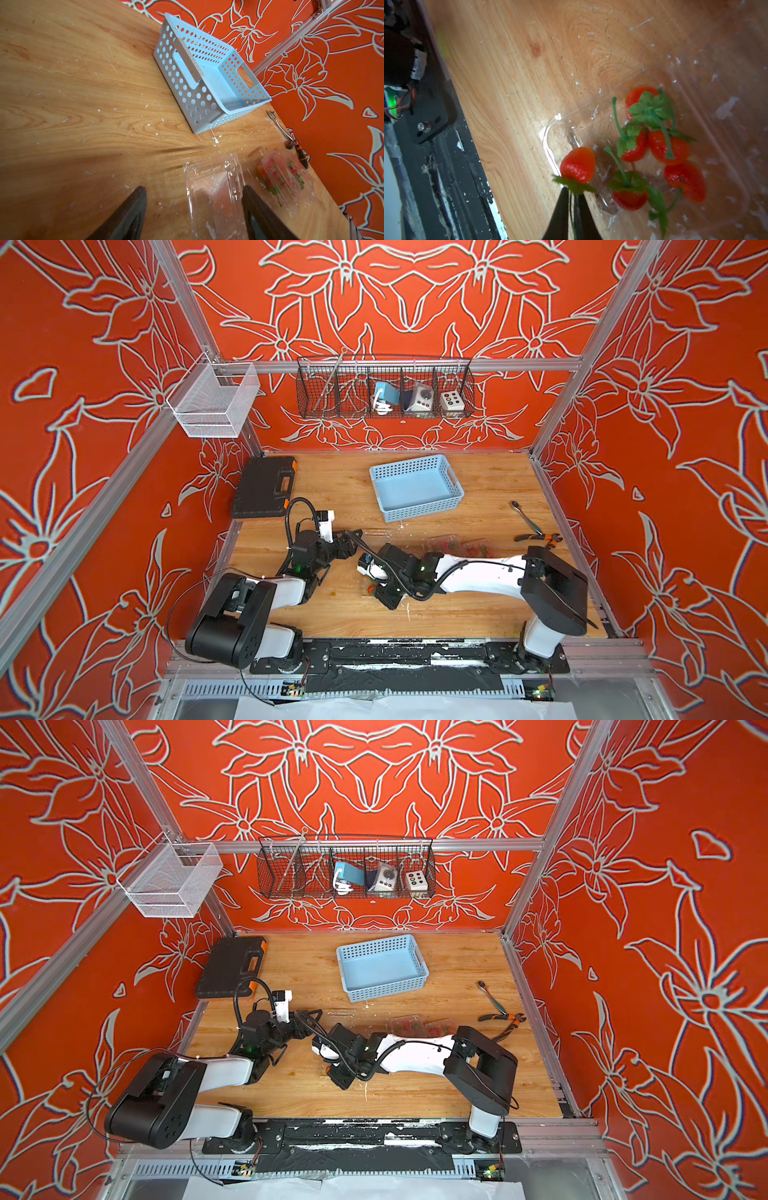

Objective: Pack strawberries into containers
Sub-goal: Place the strawberry in the packing box.

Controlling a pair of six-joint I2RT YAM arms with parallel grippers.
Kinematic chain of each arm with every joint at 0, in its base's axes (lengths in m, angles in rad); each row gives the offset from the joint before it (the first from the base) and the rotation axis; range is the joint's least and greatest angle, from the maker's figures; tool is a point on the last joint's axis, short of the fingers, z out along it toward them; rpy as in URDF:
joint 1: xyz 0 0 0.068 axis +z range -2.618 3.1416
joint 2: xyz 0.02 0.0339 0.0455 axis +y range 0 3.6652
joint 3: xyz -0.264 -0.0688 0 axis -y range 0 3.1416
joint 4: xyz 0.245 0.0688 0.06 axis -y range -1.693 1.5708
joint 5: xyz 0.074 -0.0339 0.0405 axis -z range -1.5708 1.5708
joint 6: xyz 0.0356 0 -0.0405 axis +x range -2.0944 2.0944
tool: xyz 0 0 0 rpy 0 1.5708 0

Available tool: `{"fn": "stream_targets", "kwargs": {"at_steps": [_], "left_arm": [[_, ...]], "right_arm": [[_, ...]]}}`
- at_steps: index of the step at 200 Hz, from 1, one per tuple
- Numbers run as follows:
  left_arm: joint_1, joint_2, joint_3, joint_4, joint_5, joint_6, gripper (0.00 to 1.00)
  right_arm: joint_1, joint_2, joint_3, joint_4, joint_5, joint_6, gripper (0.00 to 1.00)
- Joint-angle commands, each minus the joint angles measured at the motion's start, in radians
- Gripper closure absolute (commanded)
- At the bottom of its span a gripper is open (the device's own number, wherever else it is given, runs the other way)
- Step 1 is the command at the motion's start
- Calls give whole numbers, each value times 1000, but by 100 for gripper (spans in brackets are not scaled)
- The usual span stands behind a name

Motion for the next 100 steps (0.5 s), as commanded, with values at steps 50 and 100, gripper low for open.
{"fn": "stream_targets", "kwargs": {"at_steps": [50,100], "left_arm": [[8,67,28,74,106,-7,28],[8,98,39,81,153,5,29]], "right_arm": [[8,-71,18,-44,126,-2,63],[-39,-228,-65,-10,207,55,62]]}}
